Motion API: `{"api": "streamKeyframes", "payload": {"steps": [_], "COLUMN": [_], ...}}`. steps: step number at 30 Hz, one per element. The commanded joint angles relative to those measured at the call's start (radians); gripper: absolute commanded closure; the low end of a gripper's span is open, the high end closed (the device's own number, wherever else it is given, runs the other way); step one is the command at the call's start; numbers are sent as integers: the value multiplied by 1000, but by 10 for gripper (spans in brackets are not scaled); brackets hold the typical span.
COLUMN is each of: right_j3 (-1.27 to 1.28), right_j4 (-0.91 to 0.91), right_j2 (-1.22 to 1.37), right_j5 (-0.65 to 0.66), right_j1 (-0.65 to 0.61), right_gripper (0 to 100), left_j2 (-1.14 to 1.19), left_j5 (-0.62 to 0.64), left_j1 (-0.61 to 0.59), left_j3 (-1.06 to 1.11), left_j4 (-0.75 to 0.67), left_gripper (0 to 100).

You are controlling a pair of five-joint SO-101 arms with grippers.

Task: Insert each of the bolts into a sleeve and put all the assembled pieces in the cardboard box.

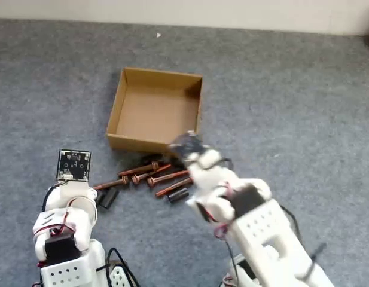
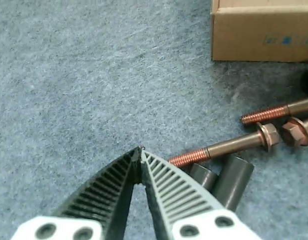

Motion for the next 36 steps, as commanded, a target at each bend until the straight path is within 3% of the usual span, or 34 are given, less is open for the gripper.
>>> {"api": "streamKeyframes", "payload": {"steps": [1, 7, 17, 36], "right_j3": [-114, -176, -202, -196], "right_j4": [2, -31, -222, -294], "right_j2": [145, 346, 562, 730], "right_j5": [124, 253, 374, 393], "right_j1": [-105, -143, -145, -150], "right_gripper": [859, 859, 861, 864], "left_j2": [-7, -7, -7, -7], "left_j5": [-14, -14, -14, -15], "left_j1": [-12, -120, -131, -128], "left_j3": [-45, -47, -47, -36], "left_j4": [6, -2, -2, -2], "left_gripper": [995, 995, 995, 995]}}
